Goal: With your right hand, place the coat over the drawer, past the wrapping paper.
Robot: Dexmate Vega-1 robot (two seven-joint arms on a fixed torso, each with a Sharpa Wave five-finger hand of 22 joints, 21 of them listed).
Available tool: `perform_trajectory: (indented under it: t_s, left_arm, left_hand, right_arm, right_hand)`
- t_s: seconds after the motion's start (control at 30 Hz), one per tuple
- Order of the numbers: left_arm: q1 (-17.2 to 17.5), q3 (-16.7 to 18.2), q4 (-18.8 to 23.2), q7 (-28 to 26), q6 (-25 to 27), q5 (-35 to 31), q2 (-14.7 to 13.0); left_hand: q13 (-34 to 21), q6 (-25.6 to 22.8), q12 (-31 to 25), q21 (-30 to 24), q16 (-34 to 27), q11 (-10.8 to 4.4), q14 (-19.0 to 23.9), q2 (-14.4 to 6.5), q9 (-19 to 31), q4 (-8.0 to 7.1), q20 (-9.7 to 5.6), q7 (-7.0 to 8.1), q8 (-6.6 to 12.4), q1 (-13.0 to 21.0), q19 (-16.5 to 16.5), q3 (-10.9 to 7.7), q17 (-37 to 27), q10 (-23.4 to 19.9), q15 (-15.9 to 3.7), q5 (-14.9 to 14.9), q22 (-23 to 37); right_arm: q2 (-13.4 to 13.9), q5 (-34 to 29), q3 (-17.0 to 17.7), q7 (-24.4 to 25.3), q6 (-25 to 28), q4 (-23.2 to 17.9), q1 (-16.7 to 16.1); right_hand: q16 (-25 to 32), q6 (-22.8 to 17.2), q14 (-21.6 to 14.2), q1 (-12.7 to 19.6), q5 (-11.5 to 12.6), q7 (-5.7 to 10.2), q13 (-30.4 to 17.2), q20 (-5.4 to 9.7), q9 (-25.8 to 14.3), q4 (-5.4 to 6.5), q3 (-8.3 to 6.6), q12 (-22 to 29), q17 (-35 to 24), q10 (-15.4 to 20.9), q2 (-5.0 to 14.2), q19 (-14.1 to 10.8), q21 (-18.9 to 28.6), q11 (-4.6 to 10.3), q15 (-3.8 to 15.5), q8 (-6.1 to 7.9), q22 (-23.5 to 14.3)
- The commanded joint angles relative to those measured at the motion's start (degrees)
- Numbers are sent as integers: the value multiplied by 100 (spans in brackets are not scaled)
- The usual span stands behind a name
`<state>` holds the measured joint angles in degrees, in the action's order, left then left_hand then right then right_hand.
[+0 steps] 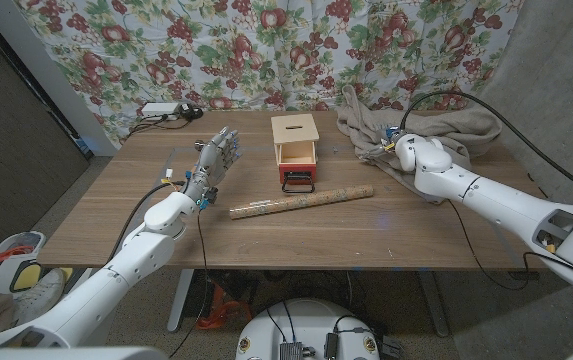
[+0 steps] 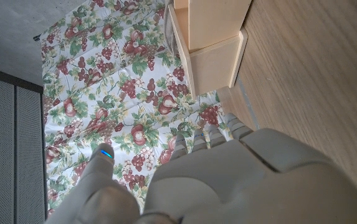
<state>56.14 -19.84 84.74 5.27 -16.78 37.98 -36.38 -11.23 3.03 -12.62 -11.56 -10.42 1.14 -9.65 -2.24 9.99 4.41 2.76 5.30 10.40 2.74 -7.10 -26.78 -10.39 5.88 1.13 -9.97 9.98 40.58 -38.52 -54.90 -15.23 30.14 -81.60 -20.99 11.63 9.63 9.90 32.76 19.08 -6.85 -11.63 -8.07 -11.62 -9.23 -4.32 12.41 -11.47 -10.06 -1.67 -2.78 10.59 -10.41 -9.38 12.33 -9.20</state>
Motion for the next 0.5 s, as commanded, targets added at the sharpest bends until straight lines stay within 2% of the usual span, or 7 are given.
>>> perform_trajectory:
  t_s: [0.03,0.17,0.23,0.5]
  left_arm:
    - [29,7,56,48,12,8,-53]
    - [10,8,22,69,3,15,-46]
    - [-6,3,-8,92,-11,22,-33]
    - [-18,-3,-32,102,-18,27,-17]
  left_hand:
    - [-4,-38,-14,29,-28,15,-401,17,21,11,34,10,34,-18,15,15,-8,-10,-3,-33,16]
    - [-4,-18,-10,30,-27,16,-402,17,21,11,35,5,25,-19,14,17,-8,-1,0,-34,16]
    - [-4,-15,-10,30,-26,16,-405,16,21,12,35,7,24,-20,14,17,-8,-1,-1,-34,16]
    - [-4,-2,-8,31,-26,11,-404,14,20,13,34,19,19,-22,15,19,-8,0,-1,-35,16]
  right_arm:
    - [-92,-73,-52,40,72,87,-28]
    - [-131,-73,-68,45,141,111,-48]
    - [-131,-74,-81,39,155,112,-56]
    - [-127,-77,-97,83,208,107,-84]
  right_hand:
    - [-25,486,557,230,37,-479,-42,4,-29,-23,-112,4,-9,-233,122,48,-15,29,44,32,-31]
    - [-11,501,538,505,14,-477,-62,0,-40,-47,-255,6,-12,-269,280,10,2,43,47,35,-30]
    - [2,504,504,775,-42,-452,-78,15,-47,-71,-396,18,-14,-277,414,-31,9,48,49,41,-28]
    - [28,504,418,1052,-132,-454,-92,22,-53,-92,-521,36,-11,-267,493,-92,19,63,50,44,-26]
